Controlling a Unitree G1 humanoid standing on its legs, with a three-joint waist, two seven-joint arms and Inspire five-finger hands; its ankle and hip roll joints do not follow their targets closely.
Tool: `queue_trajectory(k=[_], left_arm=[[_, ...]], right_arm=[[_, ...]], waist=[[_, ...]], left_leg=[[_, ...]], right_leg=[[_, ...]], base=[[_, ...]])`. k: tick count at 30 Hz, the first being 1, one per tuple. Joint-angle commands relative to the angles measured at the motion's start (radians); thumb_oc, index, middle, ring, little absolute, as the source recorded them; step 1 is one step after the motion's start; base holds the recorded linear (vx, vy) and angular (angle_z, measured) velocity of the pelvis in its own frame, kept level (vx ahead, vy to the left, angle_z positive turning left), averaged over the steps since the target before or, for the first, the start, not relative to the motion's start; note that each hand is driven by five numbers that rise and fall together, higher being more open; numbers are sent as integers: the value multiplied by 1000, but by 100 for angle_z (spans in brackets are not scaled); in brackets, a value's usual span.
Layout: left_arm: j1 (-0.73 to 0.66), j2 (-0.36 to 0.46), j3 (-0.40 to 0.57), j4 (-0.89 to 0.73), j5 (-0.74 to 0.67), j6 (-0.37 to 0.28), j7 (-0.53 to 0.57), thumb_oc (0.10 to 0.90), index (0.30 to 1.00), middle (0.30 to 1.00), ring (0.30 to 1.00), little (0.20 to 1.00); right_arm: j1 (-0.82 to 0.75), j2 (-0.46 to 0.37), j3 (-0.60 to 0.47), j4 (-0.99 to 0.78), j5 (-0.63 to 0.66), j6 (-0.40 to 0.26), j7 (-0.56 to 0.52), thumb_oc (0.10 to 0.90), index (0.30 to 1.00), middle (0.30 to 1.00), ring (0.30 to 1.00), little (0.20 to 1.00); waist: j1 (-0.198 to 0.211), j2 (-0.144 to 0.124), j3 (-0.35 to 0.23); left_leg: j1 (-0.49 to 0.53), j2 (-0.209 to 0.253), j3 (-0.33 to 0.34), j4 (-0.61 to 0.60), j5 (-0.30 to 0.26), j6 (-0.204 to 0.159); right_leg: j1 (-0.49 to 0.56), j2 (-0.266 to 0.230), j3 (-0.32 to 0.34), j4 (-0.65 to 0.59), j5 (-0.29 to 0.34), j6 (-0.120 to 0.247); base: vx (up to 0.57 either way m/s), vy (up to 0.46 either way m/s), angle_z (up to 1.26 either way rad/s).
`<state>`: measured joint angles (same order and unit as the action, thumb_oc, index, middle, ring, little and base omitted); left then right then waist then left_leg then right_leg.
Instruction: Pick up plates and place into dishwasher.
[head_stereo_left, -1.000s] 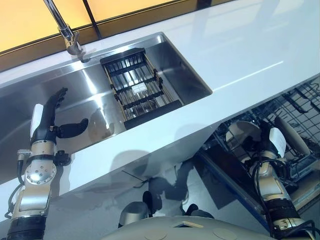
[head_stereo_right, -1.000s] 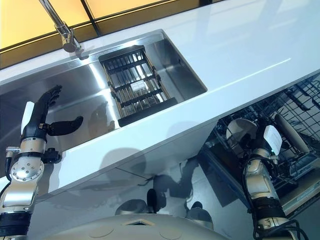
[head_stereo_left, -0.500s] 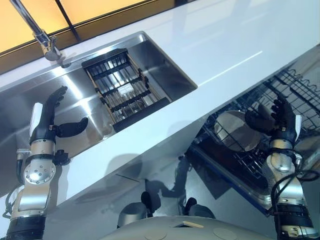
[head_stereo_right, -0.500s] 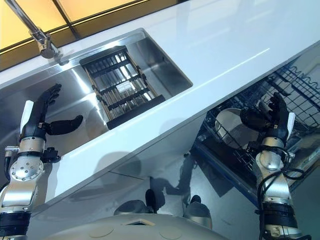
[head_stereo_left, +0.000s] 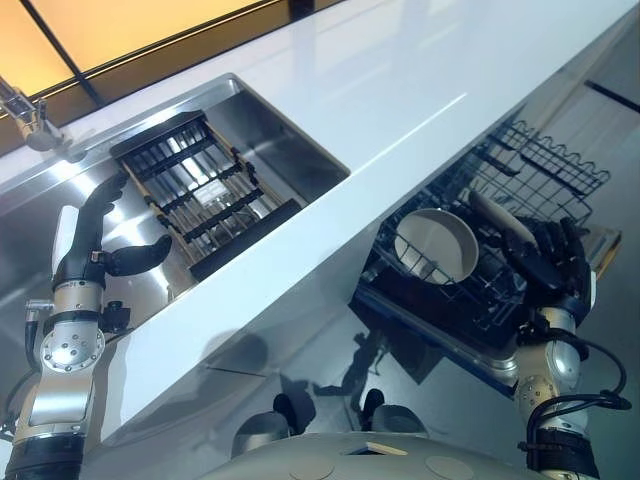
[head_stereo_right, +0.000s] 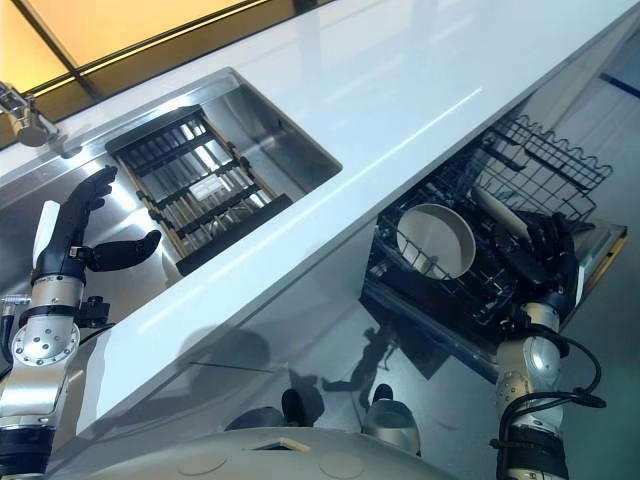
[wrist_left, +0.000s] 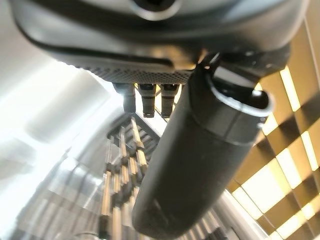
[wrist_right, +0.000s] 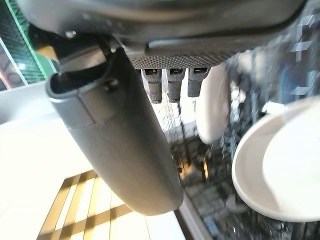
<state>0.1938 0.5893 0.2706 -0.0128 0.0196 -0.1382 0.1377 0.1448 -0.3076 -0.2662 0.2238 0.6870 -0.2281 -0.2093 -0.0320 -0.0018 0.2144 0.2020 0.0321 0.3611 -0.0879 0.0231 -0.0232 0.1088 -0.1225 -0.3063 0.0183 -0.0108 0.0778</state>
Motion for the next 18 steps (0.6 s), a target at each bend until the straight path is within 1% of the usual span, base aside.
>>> queue_trajectory(k=[1,3,5,8,9,11,13,15,18], left_arm=[[-60,108,65,16,-18,-103,74,800,900,900,900,900],[-67,112,60,17,-19,-95,79,800,900,900,900,900],[-75,114,49,21,-14,-87,88,800,900,900,900,900],[-87,121,47,18,-16,-69,89,800,900,900,900,900],[-90,124,46,17,-16,-65,88,800,900,900,900,900],[-92,128,48,13,-19,-58,85,800,900,900,900,900],[-97,135,47,6,-22,-48,75,800,900,900,900,900],[-102,139,40,3,-21,-40,70,800,900,900,900,900],[-109,151,32,-11,-23,-19,62,800,900,900,900,900]], right_arm=[[-35,-30,-47,4,-44,-166,-107,800,900,900,900,900],[-41,-37,-51,24,-71,-178,-165,800,900,900,900,900],[-48,-40,-51,45,-113,-172,-231,800,900,900,900,900],[-53,-41,-42,90,-101,-126,-215,800,900,900,900,900],[-53,-40,-36,110,-91,-96,-200,800,900,900,900,900],[-53,-44,-28,149,-82,-58,-189,800,900,900,900,900],[-54,-42,-13,214,-73,-46,-194,800,900,900,900,900],[-59,-42,-6,257,-64,-48,-192,800,900,900,900,900],[-68,-41,14,297,-32,-29,-153,800,900,900,900,900]], waist=[[-9,12,-72],[-9,14,-70],[-9,19,-68],[-8,26,-64],[-7,28,-63],[-4,30,-61],[2,32,-59],[6,34,-55],[16,38,-47]], left_leg=[[-28,-68,1,75,-148,47],[-29,-67,2,77,-148,47],[-31,-68,-1,79,-150,46],[-34,-70,-4,82,-151,45],[-36,-70,-6,83,-151,45],[-41,-70,-8,86,-151,44],[-44,-70,-12,87,-151,43],[-47,-70,-14,92,-151,43],[-51,-69,-21,97,-151,43]], right_leg=[[-59,-1,-43,61,-40,85],[-56,0,-42,58,-40,84],[-55,3,-39,57,-41,82],[-58,4,-38,60,-44,82],[-59,4,-38,62,-46,81],[-60,3,-40,65,-48,81],[-62,2,-45,67,-50,80],[-63,0,-50,71,-51,80],[-65,-4,-60,76,-50,81]], base=[[19,-27,-9],[16,-25,-5],[0,0,0],[0,0,0],[0,0,0],[12,-17,0],[35,-45,1],[39,-45,4],[37,-39,3]])
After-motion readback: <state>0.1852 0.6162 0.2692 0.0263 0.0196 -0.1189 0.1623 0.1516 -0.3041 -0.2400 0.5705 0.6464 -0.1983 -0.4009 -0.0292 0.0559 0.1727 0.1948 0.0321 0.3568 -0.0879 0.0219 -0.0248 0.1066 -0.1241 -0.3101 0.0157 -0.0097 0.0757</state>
